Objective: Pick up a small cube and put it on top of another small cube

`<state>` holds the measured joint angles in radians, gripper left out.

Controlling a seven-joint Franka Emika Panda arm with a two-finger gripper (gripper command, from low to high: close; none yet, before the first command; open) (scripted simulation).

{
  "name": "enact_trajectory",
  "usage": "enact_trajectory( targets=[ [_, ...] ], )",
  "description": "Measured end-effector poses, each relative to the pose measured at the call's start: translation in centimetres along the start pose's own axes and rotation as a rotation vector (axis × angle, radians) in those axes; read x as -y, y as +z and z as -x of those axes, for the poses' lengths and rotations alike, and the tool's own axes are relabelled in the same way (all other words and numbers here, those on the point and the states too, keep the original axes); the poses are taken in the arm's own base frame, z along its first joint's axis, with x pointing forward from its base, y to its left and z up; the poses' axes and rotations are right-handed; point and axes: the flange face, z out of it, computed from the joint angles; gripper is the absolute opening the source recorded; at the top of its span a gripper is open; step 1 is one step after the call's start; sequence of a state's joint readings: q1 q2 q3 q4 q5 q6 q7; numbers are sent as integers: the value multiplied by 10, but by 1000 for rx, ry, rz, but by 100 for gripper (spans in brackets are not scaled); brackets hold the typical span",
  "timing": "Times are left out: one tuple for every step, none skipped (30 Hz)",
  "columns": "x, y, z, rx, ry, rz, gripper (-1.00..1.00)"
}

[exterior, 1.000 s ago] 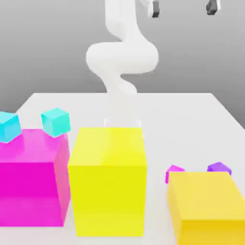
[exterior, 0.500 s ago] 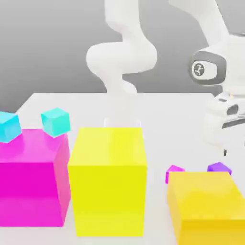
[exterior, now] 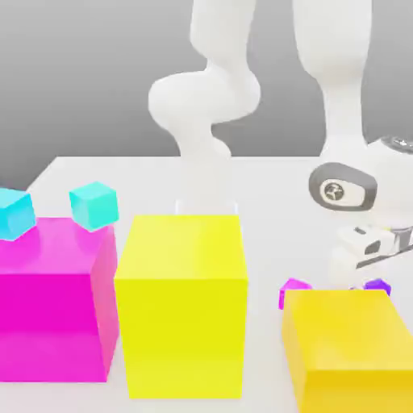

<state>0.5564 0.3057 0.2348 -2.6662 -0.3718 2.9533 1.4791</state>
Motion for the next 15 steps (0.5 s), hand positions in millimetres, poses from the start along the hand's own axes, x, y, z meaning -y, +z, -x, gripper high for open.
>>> enact_trajectory(
  targets=[
    [1, -9, 0, 0, 0, 0, -100],
    [1, -18, 0, 0, 1, -1, -100],
    [1, -28, 0, 0, 0, 0, -100],
    [0, -38, 0, -1, 0, 1, -100],
    [0, -47, 0, -2, -5, 1, -100],
    [5, -52, 4, -2, -46, -3, -100],
    [12, -55, 10, -2, -102, -10, -100],
    [18, -59, 9, -4, -148, -14, -100],
    [21, -65, -1, -10, -176, -16, -100],
    [22, -72, -15, -19, -196, -16, -100],
    [21, -80, -33, -28, -209, -14, -100],
    [18, -88, -53, -38, -216, -11, -100],
    [14, -96, -74, -48, -218, -7, -100],
    [8, -105, -95, -57, -223, -3, -100],
    [-2, -116, -119, -68, -218, 4, -100]
  ],
)
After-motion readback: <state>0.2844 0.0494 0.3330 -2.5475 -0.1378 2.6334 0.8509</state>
